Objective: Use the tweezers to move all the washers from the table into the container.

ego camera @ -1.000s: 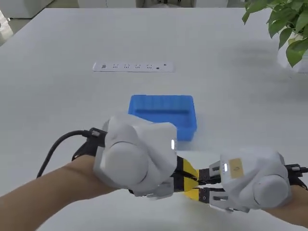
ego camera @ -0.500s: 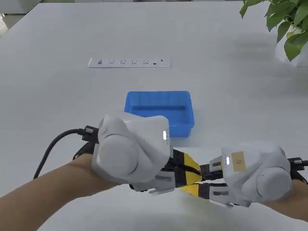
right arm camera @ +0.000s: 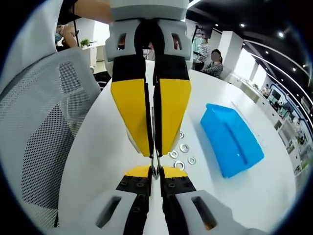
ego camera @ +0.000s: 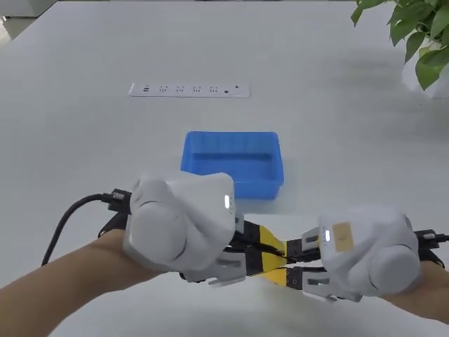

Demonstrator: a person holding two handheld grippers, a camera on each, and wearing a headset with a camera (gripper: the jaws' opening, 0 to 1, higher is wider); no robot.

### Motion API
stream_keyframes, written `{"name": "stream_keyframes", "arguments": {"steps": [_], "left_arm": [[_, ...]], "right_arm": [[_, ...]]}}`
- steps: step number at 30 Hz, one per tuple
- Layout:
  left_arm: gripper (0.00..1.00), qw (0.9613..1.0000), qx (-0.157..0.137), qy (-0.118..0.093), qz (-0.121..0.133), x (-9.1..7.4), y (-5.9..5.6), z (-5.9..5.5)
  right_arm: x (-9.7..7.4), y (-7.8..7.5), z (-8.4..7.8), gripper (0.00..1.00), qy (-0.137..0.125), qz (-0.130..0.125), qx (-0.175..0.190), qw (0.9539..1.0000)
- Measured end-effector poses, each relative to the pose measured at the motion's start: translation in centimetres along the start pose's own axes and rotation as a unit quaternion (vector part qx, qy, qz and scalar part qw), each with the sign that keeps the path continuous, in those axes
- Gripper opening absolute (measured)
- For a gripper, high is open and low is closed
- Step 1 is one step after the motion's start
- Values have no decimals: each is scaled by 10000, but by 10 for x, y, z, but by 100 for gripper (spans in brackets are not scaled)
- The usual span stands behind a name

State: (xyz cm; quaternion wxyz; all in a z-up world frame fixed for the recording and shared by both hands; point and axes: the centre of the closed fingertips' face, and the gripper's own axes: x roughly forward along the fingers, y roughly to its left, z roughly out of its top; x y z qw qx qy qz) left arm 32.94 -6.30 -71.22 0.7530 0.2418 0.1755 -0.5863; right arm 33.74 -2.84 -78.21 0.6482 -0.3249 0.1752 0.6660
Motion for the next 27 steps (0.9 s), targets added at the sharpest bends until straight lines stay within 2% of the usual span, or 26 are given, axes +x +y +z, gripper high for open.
{"name": "stream_keyframes", "arguments": {"steps": [5,13,21,27], "left_arm": [[5,10000,44,7,33,-15,-11,-5],[5,9998,-25,-2,193,-37,-16,-11],[5,9990,-180,-52,409,-56,-8,-14],[5,9985,-231,-75,488,-62,-2,-16]], "right_arm": [[7,12,14,8,-52,135,-208,9997],[18,20,35,9,-193,203,-266,9993],[23,14,46,12,-400,152,92,9990],[27,9,43,14,-328,121,157,9993]]}}
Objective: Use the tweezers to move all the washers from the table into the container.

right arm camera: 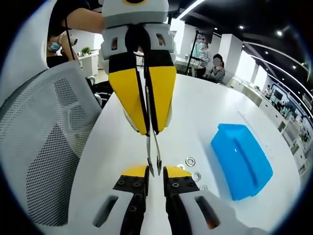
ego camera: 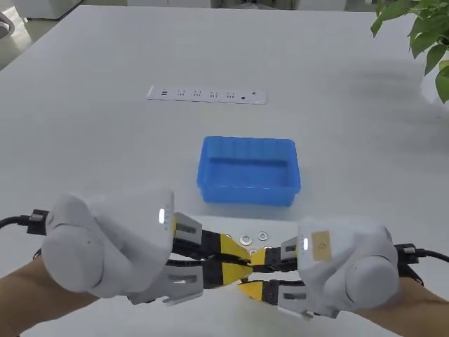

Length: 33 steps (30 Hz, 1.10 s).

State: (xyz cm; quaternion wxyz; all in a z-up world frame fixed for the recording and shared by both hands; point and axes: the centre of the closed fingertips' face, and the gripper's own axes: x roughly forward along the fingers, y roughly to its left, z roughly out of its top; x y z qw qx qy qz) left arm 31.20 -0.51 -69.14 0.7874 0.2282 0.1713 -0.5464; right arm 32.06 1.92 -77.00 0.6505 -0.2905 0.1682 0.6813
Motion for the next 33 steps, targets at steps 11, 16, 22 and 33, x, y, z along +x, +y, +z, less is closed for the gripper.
{"name": "stream_keyframes", "arguments": {"steps": [11,16,22,33], "left_arm": [[5,9999,-21,-23,118,-3,15,-4],[5,9998,-24,-53,200,-2,26,-6],[5,9997,-14,-52,233,1,35,-10],[5,9998,-36,7,181,5,36,-17]], "right_arm": [[6,-10,-6,19,89,-5,21,10000],[7,-14,-12,21,153,-28,85,9998],[7,-15,-16,24,188,-59,158,9997],[10,-14,-20,24,212,-46,236,9995]]}}
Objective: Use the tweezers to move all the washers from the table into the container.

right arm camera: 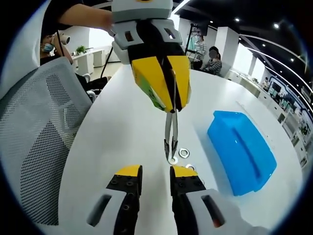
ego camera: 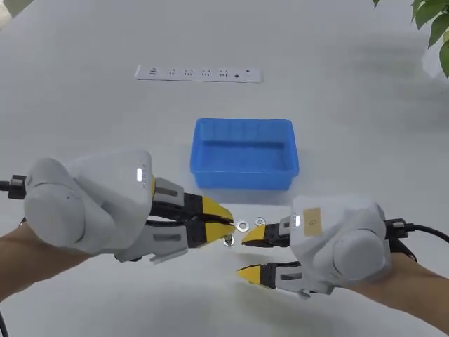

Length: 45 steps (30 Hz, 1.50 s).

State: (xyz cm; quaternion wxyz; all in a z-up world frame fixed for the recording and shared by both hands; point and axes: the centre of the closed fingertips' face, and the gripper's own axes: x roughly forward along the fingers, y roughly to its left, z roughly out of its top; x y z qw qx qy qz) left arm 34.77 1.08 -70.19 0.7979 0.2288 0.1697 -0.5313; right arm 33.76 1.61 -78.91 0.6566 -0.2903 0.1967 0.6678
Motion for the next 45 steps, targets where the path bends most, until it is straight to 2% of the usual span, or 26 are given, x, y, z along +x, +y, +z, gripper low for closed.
{"name": "stream_keyframes", "arguments": {"steps": [10,29,33,39,45], "left_arm": [[5,9999,-11,79,-69,3,-2,-7],[5,10000,49,-10,-72,4,-1,-6],[5,9999,-13,3,-114,6,-2,-6],[5,9997,-191,103,-130,3,2,-8],[5,9986,-427,192,-244,1,5,-9]], "right_arm": [[1,2,-2,24,12,17,20,10000],[3,3,-3,24,10,24,46,10000],[2,4,-4,24,11,24,74,10000],[1,3,-3,24,14,28,71,10000],[2,-5,2,25,-22,8,30,10000]]}}
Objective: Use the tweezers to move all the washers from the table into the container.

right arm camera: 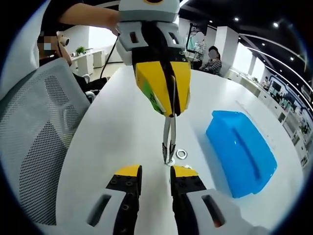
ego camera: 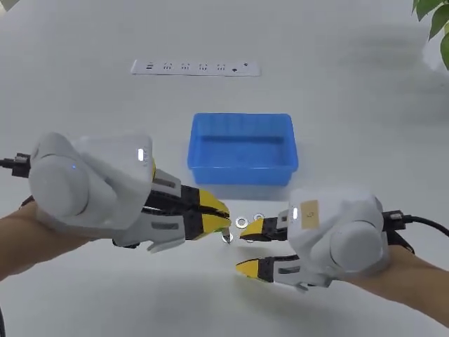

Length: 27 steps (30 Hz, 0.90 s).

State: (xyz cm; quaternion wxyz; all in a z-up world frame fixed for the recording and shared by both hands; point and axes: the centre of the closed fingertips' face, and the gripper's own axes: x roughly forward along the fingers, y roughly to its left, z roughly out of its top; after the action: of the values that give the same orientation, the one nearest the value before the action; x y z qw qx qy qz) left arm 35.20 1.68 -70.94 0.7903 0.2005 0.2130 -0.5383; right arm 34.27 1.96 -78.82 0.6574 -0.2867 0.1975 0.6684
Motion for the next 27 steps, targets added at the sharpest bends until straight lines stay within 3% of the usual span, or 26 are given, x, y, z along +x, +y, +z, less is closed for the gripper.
{"name": "stream_keyframes", "arguments": {"steps": [10,16,27], "left_arm": [[5,9996,-118,36,-253,6,1,4],[5,9992,-114,110,-373,4,3,1],[5,9991,-217,51,-353,6,6,2]], "right_arm": [[10,-12,9,25,-43,61,-124,9999],[14,-13,19,24,-261,368,-143,9989],[18,-14,22,12,-248,588,-170,9978]]}}
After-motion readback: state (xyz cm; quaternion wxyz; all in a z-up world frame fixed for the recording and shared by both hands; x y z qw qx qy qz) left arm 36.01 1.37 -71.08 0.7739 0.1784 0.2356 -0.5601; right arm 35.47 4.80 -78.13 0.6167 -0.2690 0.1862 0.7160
